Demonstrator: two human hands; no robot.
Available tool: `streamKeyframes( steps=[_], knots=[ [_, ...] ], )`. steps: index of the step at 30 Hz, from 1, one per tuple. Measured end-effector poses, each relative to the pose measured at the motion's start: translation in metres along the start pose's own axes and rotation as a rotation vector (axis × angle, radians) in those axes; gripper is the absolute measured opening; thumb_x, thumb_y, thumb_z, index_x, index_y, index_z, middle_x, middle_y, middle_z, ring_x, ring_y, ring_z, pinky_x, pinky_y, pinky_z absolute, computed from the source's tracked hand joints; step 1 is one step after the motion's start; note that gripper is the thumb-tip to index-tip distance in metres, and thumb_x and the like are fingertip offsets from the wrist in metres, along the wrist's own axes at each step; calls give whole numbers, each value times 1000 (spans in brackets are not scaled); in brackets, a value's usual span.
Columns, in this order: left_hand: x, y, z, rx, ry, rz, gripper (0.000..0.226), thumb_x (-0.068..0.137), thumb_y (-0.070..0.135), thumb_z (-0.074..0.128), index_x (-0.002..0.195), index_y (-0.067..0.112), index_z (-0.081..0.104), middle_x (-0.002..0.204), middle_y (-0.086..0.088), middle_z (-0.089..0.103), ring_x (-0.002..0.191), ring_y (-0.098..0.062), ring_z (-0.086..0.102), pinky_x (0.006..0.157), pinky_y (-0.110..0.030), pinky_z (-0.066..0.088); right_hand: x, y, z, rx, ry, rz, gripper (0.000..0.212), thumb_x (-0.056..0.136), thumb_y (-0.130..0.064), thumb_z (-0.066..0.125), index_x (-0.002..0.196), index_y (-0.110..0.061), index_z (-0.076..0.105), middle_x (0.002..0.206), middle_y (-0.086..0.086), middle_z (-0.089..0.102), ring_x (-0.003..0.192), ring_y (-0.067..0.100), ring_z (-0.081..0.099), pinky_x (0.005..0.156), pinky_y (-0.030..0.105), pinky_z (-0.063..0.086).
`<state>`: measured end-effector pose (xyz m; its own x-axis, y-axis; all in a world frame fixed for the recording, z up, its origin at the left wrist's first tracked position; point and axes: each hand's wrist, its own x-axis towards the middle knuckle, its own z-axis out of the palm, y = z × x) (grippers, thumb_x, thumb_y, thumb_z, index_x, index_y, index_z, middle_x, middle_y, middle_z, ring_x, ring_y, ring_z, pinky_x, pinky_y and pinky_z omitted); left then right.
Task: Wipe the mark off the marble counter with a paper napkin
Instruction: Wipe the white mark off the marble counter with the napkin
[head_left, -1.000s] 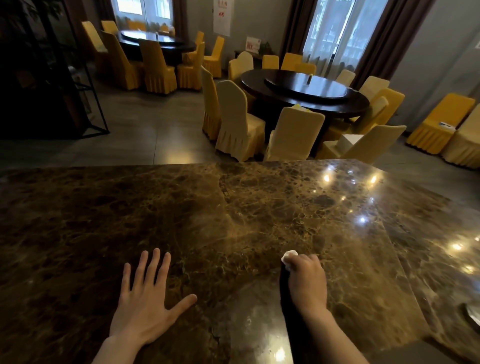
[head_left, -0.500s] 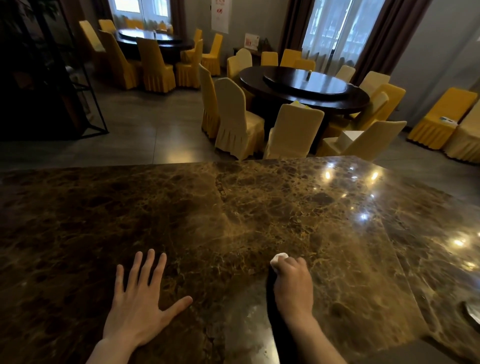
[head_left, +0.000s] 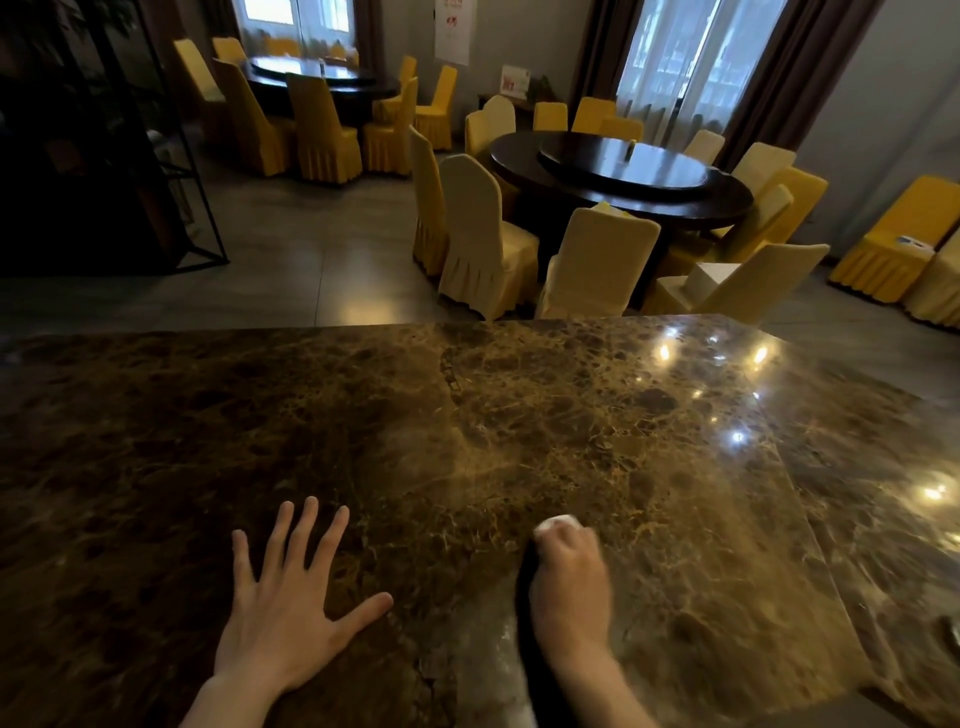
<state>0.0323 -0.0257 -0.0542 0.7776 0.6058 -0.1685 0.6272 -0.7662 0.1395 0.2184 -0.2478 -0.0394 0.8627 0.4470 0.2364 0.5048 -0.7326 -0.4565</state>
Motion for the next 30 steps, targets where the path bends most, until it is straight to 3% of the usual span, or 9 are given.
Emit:
streamKeyframes(
  steps=[2,5,11,13,18,23,25,28,30],
  knots=[
    [0,-1,-1,5,-5,-1,116,61,107,-2,155,42,-24,167,5,-30,148,-18,-39,123,-67,-17,-28,-33,24,88,-68,-196,28,71,1,79,94,-15,73,106,0,66,97,17,58,75,24,51],
    [1,-1,0,22,-13,-6,116,61,107,-2,154,42,-25,167,4,-30,148,-19,-39,123,-67,-16,-41,-38,24,102,-165,-500,30,68,-14,83,92,-28,72,101,-11,64,90,11,52,65,19,45],
    [0,0,-1,6,-21,-5,116,59,108,-4,153,42,-26,166,5,-32,147,-18,-41,122,-66,-19,16,16,-14,-5,28,41,24,83,3,70,90,-18,79,93,0,72,89,23,60,70,34,49],
    [0,0,-1,1,-26,-1,117,60,108,-3,154,42,-25,166,5,-32,147,-19,-41,122,-67,-18,2,-16,0,8,-25,-11,22,85,2,69,95,-16,76,101,0,68,92,16,59,75,25,49],
    [1,0,-3,13,-38,-5,117,59,108,-3,153,42,-28,165,5,-34,148,-20,-40,123,-67,-16,-38,-37,13,99,-178,-496,29,70,-16,85,93,-29,73,97,-14,67,86,10,54,63,21,46],
    [0,1,-3,11,-45,-7,117,59,108,-4,153,42,-28,165,5,-35,147,-19,-42,122,-67,-18,31,26,-23,-58,17,39,27,83,-1,70,88,-25,81,90,-4,74,87,21,58,68,32,45],
    [1,1,-1,14,-41,-8,115,60,108,-2,151,43,-29,165,6,-34,147,-19,-42,122,-67,-18,35,7,-11,-50,46,103,27,86,2,65,96,-18,80,98,2,74,93,21,58,75,28,45],
    [3,-1,1,30,-35,-13,113,61,108,-1,149,44,-32,166,6,-33,147,-19,-42,122,-67,-18,-5,-63,26,61,-114,-114,30,81,2,66,100,-19,76,103,-4,68,95,11,57,77,15,41],
    [3,-2,3,50,-36,-10,114,60,108,-1,149,44,-31,166,5,-32,148,-20,-39,122,-67,-16,-30,-88,37,92,-226,-391,27,76,-7,76,99,-19,74,101,-5,68,93,12,59,73,19,49]
  ],
)
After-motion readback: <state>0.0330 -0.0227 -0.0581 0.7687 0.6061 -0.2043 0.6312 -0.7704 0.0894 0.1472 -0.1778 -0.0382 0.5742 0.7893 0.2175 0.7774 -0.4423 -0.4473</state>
